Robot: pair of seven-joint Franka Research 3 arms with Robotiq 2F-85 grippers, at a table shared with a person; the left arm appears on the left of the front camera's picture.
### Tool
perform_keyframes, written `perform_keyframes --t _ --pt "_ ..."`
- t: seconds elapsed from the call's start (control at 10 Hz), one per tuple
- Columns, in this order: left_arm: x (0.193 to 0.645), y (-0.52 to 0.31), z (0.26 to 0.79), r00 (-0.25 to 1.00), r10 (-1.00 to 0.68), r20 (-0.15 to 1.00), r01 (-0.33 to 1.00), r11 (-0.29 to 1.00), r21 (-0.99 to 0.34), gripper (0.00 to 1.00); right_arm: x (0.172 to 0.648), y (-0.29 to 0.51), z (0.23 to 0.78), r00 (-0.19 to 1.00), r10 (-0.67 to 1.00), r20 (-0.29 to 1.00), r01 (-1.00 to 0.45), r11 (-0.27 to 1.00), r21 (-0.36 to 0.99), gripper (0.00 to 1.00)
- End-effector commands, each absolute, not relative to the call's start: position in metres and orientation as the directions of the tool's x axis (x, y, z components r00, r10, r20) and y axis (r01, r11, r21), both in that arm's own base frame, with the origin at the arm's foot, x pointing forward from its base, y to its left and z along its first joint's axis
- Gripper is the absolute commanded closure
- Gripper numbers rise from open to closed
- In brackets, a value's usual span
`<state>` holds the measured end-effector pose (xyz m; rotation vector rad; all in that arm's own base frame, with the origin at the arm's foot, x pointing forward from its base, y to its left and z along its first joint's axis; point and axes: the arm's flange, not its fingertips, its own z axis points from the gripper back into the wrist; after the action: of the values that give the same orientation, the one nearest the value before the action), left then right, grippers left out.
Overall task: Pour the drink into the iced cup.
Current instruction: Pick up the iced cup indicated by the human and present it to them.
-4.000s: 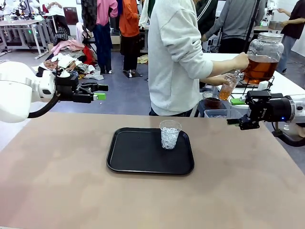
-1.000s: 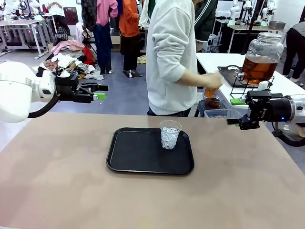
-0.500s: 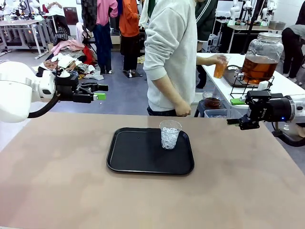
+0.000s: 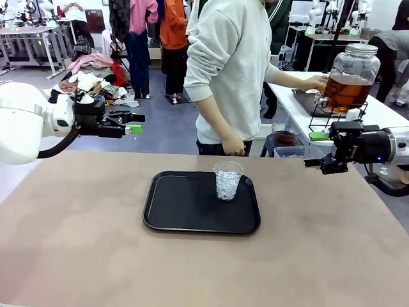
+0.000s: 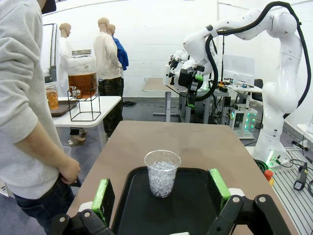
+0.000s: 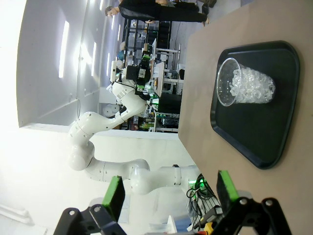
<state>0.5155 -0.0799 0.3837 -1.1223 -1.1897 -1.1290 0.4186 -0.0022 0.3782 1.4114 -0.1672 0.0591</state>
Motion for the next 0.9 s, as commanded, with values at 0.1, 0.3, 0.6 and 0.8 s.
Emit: perform_keyframes --t 0.1,0.3,0.6,0.8 --pt "0.5172 -0.0809 0.3855 0.041 -0.037 0.998 0.993 0.109 -0.037 0.00 0.4181 -0.0025 0.3792 0.986 -0.063 0.154 -0.143 0.160 0.977 0.00" --pt "0.5172 -0.0809 0.3855 0.041 -0.037 0.998 0.993 0.109 -0.037 0.00 0.4181 -0.0025 0.3792 0.986 -0.063 0.154 -0.143 0.160 0.977 0.00" --pt "0.5172 -0.0809 0.3855 0.041 -0.037 0.998 0.993 0.109 -0.037 0.00 0.4181 -0.0025 0.3792 0.986 -0.063 0.154 -0.143 0.160 0.977 0.00" --pt "0.5172 -0.0809 0.3855 0.041 -0.037 0.998 0.993 0.109 -0.037 0.00 0.4181 -0.0025 0.3792 0.986 -0.063 0.154 -0.143 0.160 0.977 0.00"
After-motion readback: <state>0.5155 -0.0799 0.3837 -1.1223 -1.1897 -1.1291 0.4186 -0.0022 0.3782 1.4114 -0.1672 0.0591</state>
